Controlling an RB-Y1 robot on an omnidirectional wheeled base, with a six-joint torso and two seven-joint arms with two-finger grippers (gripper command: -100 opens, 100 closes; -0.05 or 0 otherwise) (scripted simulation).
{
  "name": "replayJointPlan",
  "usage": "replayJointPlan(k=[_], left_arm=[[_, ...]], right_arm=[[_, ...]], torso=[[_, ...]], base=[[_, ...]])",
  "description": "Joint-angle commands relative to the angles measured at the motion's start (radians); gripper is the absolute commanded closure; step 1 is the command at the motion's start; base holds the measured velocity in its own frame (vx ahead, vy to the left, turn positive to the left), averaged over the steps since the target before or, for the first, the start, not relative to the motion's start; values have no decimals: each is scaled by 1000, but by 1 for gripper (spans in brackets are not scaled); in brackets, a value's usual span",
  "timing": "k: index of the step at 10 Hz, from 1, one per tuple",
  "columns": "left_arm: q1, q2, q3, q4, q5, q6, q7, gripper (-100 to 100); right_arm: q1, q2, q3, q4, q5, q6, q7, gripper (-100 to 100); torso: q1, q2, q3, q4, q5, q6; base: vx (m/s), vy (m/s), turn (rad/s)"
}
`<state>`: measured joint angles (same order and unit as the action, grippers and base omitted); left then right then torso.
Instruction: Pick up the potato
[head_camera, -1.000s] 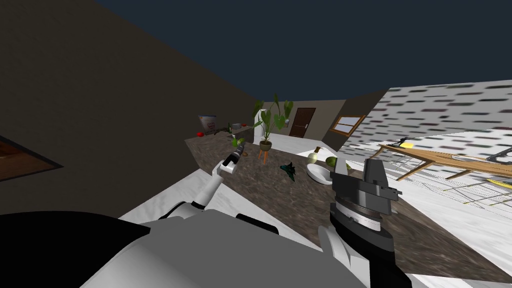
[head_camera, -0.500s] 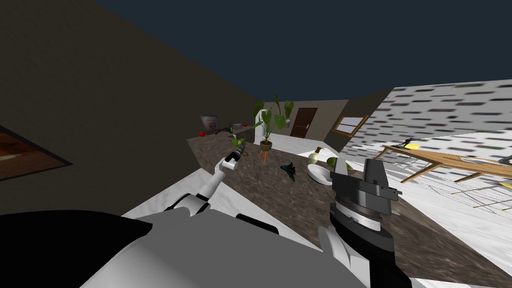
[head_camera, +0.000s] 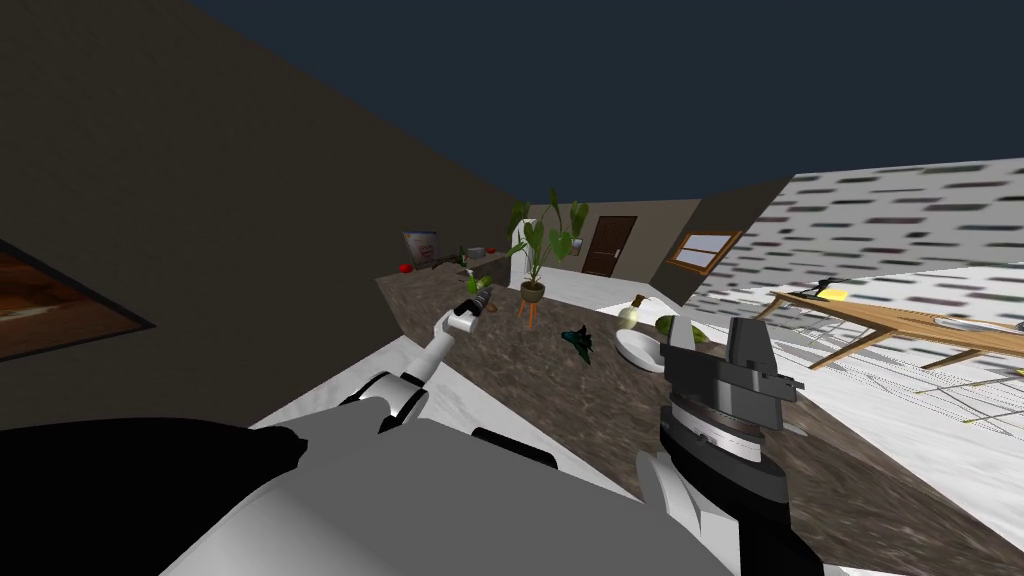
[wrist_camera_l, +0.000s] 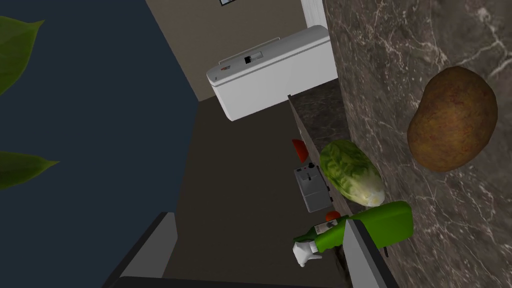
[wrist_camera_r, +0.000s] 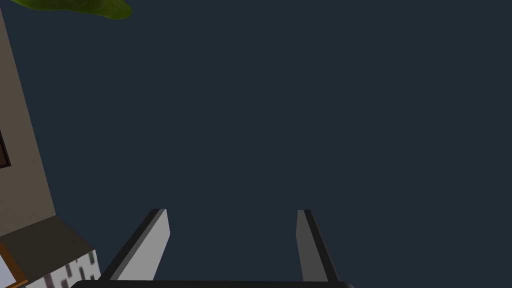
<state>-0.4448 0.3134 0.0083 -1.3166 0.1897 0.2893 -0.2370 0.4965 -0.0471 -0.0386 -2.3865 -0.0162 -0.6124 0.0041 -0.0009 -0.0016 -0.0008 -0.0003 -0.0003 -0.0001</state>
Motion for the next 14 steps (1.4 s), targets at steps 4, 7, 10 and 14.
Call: replayJointPlan(k=[4,7,10,14], left_arm=[[-86,16,12,119,47,107,-21,-100],[-118,22,17,175,65,146,-28,-100],[-174,33,27,263,102,222,-42,-100],[-240,47,43,380,153,318,-60,-100]], right_arm=[[0,0,0,0,0,0,0,0],[0,0,0,0,0,0,0,0],[0,0,0,0,0,0,0,0],[0,0,0,0,0,0,0,0]], torso=[[0,0,0,0,0,0],[0,-1,0,0,0,0],[0,-2,-1,0,0,0],[0,-2,-1,-1,0,0]], base=[[15,-3,11],[22,-1,5],[40,2,-3],[45,6,-12]])
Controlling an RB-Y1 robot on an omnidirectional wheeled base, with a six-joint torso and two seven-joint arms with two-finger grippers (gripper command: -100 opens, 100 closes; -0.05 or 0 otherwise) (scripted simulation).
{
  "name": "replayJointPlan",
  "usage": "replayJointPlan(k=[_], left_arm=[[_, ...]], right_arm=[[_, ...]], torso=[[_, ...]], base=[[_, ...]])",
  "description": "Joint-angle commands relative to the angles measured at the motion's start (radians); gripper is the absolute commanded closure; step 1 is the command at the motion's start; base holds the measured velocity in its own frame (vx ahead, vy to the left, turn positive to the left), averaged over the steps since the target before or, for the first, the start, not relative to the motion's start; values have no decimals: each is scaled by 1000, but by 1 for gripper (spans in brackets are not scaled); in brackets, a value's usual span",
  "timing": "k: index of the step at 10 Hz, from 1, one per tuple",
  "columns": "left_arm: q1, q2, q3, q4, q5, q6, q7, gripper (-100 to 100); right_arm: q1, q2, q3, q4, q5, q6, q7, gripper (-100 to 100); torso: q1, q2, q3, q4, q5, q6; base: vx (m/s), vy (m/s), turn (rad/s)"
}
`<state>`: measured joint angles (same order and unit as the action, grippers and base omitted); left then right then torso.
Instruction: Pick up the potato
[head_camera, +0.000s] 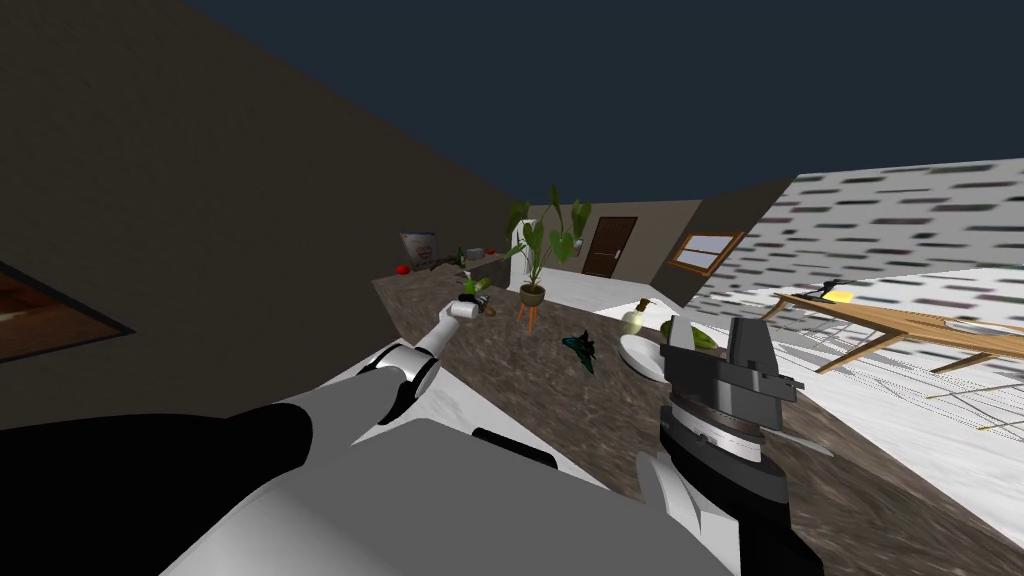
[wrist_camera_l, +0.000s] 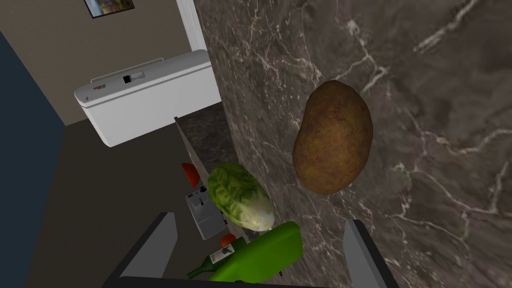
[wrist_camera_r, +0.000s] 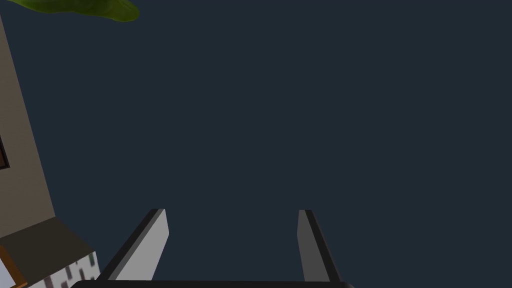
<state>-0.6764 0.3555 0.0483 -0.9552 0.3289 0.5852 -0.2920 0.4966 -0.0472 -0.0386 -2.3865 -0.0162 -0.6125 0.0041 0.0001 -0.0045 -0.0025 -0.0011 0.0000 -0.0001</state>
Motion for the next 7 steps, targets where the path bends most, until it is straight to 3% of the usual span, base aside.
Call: replayJointPlan(k=[1,3,7], left_arm=[[-9,5,3,18,14,30,-5,-100],[-42,13,13,83,44,88,-15,-100],[-65,18,22,136,69,138,-23,-100]], right_arm=[[0,0,0,0,0,0,0,0],[0,0,0,0,0,0,0,0],[0,0,0,0,0,0,0,0]], torso=[[0,0,0,0,0,0],[0,1,0,0,0,0],[-1,1,1,0,0,0]], base=[[49,6,-11],[55,2,-21],[44,-1,-16]])
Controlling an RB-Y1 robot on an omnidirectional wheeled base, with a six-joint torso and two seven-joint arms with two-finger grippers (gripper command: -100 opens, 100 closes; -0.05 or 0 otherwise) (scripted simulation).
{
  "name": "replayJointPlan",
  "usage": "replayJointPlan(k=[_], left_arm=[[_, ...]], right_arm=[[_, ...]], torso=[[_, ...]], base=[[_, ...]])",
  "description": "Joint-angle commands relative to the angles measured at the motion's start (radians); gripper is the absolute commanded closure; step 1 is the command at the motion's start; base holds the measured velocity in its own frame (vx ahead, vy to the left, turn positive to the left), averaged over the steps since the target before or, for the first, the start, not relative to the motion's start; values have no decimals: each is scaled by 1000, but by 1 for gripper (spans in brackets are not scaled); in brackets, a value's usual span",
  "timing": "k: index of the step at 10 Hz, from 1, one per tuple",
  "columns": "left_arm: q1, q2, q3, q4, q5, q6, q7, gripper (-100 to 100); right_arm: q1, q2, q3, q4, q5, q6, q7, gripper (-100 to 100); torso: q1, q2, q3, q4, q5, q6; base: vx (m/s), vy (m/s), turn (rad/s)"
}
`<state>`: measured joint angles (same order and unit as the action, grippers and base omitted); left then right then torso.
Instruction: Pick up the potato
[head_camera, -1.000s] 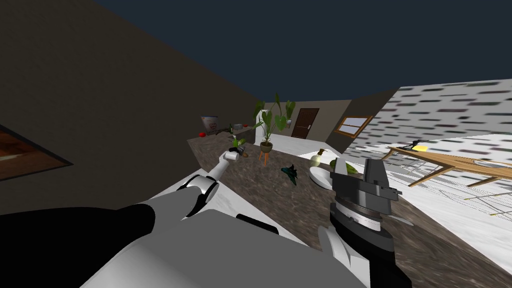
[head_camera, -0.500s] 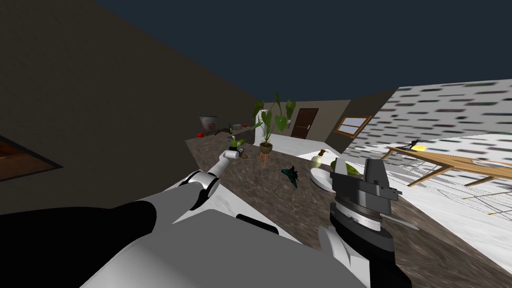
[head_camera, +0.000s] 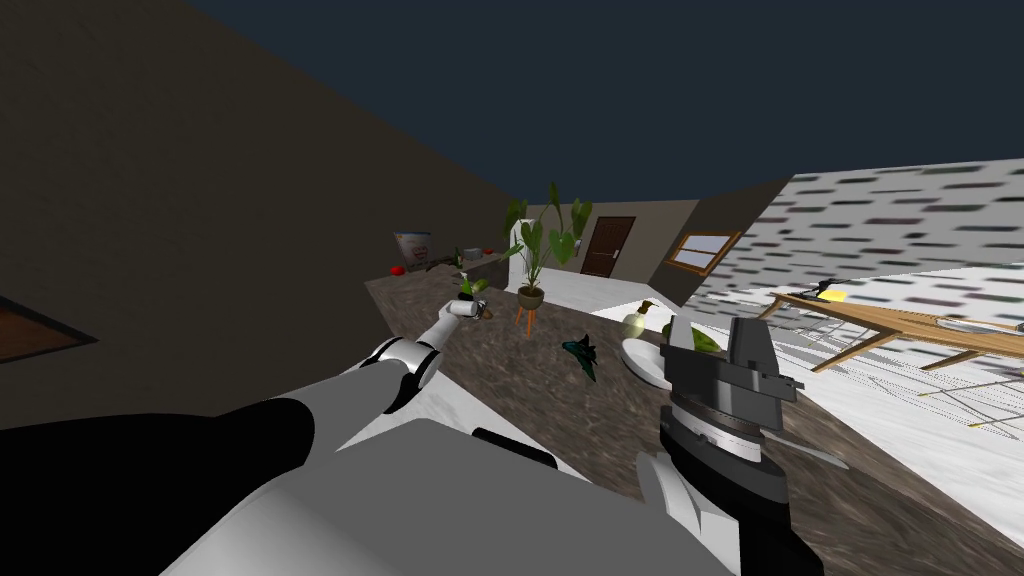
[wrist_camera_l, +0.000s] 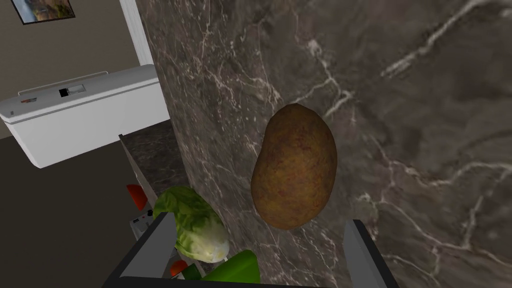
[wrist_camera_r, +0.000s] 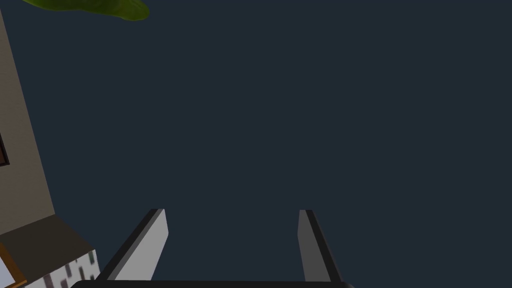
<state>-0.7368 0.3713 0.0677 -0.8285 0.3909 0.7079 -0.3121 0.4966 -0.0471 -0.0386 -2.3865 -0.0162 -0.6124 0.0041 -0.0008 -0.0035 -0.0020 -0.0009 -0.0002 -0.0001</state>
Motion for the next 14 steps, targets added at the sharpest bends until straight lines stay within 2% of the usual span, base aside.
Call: replayJointPlan(k=[1,3,4,5,6,7,8,9,13,14], left_arm=[[-13,5,6,30,17,35,-6,-100],[-23,8,12,72,36,73,-12,-100],[-28,8,10,76,33,50,-14,-100],[-29,8,11,80,36,52,-17,0],[-16,-3,9,90,27,24,-12,-100],[-10,-7,9,94,23,12,-10,-100],[-16,-2,10,93,28,23,-14,-100],[-16,-3,10,94,28,19,-13,100],[-15,-3,10,94,28,19,-13,100],[-15,-3,10,94,28,20,-14,0]], right_arm=[[0,0,0,0,0,0,0,0],[0,0,0,0,0,0,0,0],[0,0,0,0,0,0,0,0],[0,0,0,0,0,0,0,0],[0,0,0,0,0,0,0,0],[0,0,0,0,0,0,0,0],[0,0,0,0,0,0,0,0],[0,0,0,0,0,0,0,0],[0,0,0,0,0,0,0,0],[0,0,0,0,0,0,0,0]], torso=[[0,0,0,0,0,0],[1,-1,-1,0,0,0],[1,-2,-1,-1,0,0],[1,0,0,0,0,0],[0,2,1,0,0,0],[1,0,0,0,0,0],[2,-2,-1,0,0,0],[1,0,0,0,0,0],[0,3,2,1,0,0],[0,3,2,1,0,0]], base=[[65,8,-31],[72,17,-29],[36,8,-4],[6,2,1],[53,22,-39],[89,29,-41],[40,12,-7],[3,2,11],[1,0,-1],[0,0,0]])
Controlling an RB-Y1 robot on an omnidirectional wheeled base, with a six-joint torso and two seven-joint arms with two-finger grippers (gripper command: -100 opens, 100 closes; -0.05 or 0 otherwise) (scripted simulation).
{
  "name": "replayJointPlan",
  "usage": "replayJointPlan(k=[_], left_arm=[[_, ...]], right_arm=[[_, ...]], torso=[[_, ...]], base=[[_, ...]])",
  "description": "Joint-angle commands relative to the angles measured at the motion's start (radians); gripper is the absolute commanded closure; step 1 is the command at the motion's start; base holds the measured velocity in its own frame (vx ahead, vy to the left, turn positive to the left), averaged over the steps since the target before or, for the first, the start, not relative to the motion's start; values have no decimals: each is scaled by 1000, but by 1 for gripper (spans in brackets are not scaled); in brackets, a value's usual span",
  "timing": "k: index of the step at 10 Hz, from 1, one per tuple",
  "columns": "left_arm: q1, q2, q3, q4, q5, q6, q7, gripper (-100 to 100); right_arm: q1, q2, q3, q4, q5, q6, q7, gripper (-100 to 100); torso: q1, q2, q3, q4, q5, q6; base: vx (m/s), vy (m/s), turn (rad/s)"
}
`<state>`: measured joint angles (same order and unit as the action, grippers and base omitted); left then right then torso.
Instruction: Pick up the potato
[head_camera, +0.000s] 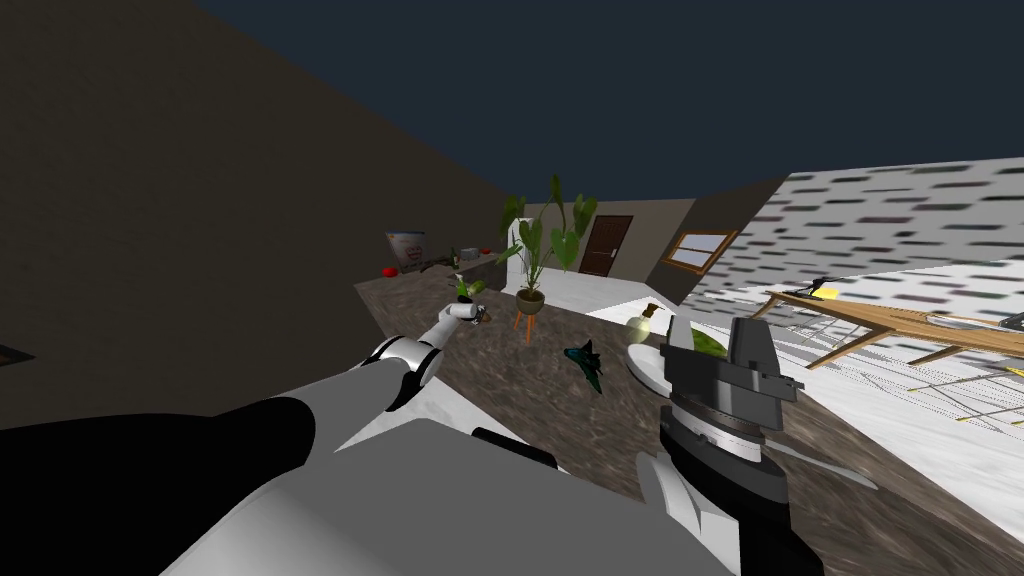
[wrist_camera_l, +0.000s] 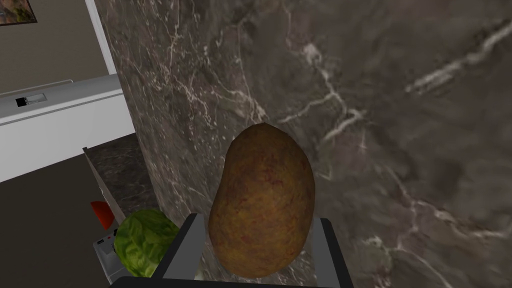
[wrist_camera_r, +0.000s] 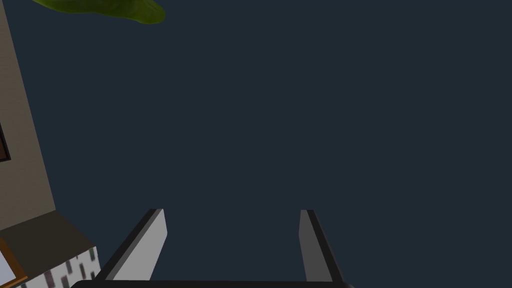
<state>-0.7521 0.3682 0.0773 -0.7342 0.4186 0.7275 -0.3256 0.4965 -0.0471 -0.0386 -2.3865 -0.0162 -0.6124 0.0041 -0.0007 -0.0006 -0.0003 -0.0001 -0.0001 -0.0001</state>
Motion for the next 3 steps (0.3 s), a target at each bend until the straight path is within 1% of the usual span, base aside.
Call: replayJointPlan(k=[1,2,3], left_arm=[[-12,10,1,-13,6,28,-3,100],[-3,5,0,-15,1,15,1,100],[-4,6,0,-17,1,20,2,0]], right_arm=[[0,0,0,0,0,0,0,0],[0,0,0,0,0,0,0,0],[0,0,0,0,0,0,0,0]], torso=[[0,0,0,0,0,0],[-1,3,2,1,0,-1],[-1,3,2,1,0,0]], base=[[-61,-23,48],[-37,-15,17],[-5,-2,-1]])
